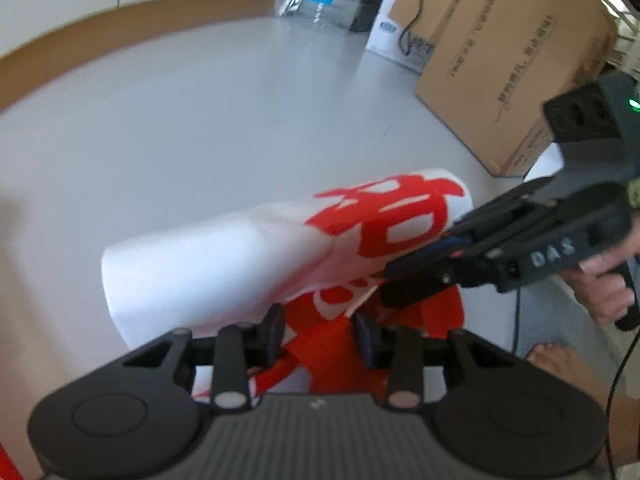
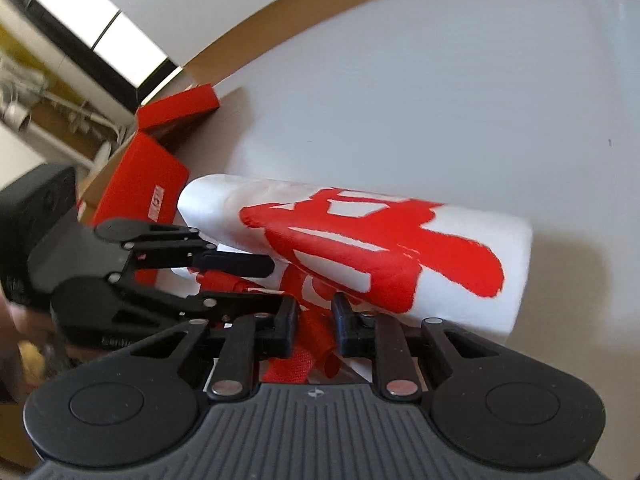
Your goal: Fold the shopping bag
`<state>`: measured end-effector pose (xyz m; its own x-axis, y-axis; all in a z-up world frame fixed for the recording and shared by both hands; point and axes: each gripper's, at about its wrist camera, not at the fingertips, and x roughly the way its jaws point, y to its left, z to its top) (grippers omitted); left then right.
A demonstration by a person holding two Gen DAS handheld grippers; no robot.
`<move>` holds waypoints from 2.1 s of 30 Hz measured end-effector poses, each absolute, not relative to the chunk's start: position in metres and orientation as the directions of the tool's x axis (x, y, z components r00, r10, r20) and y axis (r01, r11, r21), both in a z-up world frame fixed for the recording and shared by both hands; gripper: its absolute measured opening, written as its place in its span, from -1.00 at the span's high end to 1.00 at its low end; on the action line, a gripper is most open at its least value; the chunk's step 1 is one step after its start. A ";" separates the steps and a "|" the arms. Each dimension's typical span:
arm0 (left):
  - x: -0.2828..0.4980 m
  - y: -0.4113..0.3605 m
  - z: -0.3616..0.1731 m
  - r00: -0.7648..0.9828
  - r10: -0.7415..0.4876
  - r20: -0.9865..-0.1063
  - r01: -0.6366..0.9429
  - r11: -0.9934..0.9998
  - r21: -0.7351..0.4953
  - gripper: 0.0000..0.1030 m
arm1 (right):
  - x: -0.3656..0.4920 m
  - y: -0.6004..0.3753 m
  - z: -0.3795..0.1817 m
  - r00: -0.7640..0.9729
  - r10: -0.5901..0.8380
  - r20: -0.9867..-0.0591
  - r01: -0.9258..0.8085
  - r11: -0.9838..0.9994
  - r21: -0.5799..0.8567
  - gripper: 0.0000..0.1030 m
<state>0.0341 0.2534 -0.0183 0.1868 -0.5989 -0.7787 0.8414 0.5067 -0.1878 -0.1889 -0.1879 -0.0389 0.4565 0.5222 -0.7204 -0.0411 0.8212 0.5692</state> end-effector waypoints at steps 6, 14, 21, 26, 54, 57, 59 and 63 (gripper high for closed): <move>0.011 0.188 -0.075 0.265 -0.586 -0.766 0.864 0.498 -0.082 0.32 | -0.178 -0.183 -0.042 0.441 0.519 -0.732 -0.060 0.831 0.553 0.66; 0.007 0.153 -0.095 0.301 -0.544 -0.783 0.864 0.503 -0.018 0.32 | -0.173 -0.160 -0.036 0.444 0.419 -0.792 -0.200 0.908 0.368 0.62; 0.006 0.153 -0.101 0.321 -0.537 -0.780 0.852 0.524 -0.010 0.42 | -0.187 -0.133 -0.035 0.490 0.313 -0.814 -0.346 0.926 0.147 0.58; 0.007 0.154 -0.099 0.313 -0.540 -0.781 0.850 0.526 -0.023 0.42 | -0.200 -0.131 -0.025 0.516 0.302 -0.802 -0.371 0.922 0.109 0.58; 0.009 0.145 -0.082 0.304 -0.538 -0.786 0.848 0.529 -0.034 0.42 | -0.183 -0.139 -0.021 0.490 0.342 -0.802 -0.282 0.933 0.225 0.70; 0.009 0.143 -0.081 0.304 -0.537 -0.787 0.848 0.529 -0.033 0.43 | -0.173 -0.125 -0.034 0.451 0.307 -0.838 -0.330 0.930 0.163 0.75; 0.009 0.142 -0.080 0.303 -0.536 -0.788 0.848 0.528 -0.033 0.42 | -0.177 -0.115 -0.036 0.456 0.299 -0.838 -0.368 0.921 0.129 0.75; 0.011 0.139 -0.077 0.297 -0.532 -0.793 0.850 0.526 -0.035 0.43 | -0.188 -0.098 -0.036 0.461 0.288 -0.839 -0.463 0.885 0.050 0.71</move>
<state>0.0111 0.1390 -0.0774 0.2966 -0.5319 -0.7932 0.8495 0.5263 -0.0353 -0.1880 -0.0982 -0.0364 0.4609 0.2882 -0.8393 -0.4627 0.8851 0.0498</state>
